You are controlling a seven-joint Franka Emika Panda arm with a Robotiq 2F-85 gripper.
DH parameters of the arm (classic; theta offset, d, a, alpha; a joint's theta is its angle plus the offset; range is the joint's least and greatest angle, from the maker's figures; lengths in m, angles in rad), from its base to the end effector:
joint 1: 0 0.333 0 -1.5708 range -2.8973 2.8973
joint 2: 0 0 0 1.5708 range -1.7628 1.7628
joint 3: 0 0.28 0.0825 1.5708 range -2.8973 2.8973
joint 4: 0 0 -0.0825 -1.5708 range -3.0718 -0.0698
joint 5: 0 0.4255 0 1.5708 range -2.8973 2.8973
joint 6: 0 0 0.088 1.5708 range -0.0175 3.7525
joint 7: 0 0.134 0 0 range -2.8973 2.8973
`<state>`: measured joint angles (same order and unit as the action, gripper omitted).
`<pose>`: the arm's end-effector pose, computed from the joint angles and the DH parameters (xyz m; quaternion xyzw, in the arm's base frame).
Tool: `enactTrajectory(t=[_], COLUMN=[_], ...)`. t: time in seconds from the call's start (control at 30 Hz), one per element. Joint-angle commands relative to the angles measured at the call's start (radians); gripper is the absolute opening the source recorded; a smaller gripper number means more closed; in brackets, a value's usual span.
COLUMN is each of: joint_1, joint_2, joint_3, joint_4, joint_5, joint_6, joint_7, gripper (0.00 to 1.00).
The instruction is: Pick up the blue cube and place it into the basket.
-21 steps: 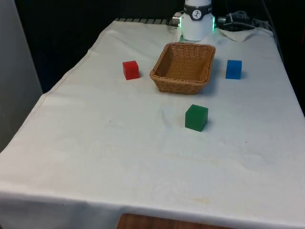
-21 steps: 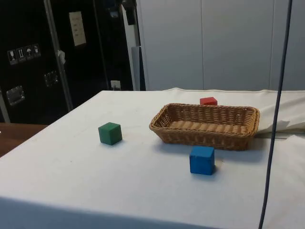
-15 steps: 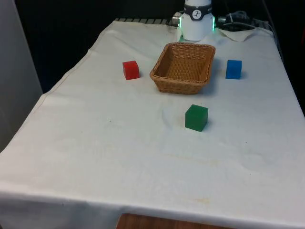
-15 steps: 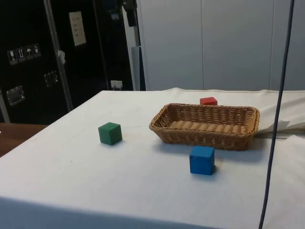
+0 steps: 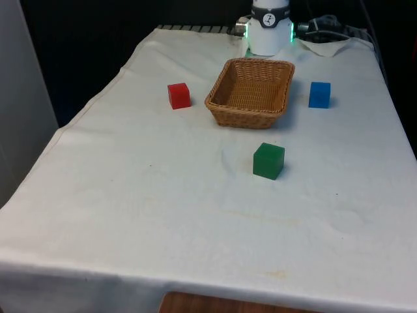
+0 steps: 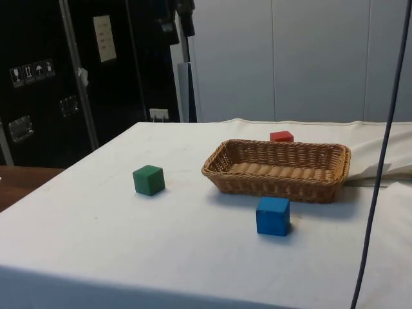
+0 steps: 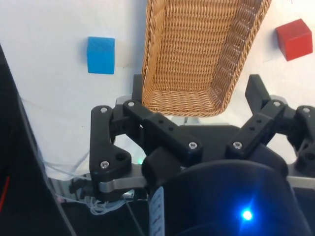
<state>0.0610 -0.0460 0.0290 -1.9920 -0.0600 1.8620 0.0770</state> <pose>0.5704 0.0453 0.3966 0.9986 0.0163 -0.0394 0.0324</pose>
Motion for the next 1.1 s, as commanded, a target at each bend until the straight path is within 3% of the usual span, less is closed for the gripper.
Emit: enactTrajectory(t=[0.0, 0.1, 0.13, 0.37, 0.4, 0.57, 1.07], joint_1=[0.003, 0.003, 0.0, 0.003, 0.0, 0.003, 0.004], joint_2=[-0.01, -0.026, -0.012, -0.059, -0.049, -0.077, -0.09], joint_3=[0.005, 0.023, 0.014, 0.056, 0.053, 0.086, 0.162], joint_4=[-0.017, -0.052, -0.026, -0.132, -0.117, -0.183, -0.248], joint_5=[-0.013, -0.027, -0.011, -0.052, -0.042, -0.065, -0.071], joint_6=[0.019, 0.042, 0.015, 0.1, 0.082, 0.129, 0.147], joint_7=[0.016, 0.039, 0.017, 0.084, 0.071, 0.121, 0.203], gripper=[1.0, 1.0, 1.0, 1.0, 1.0, 1.0, 1.0])
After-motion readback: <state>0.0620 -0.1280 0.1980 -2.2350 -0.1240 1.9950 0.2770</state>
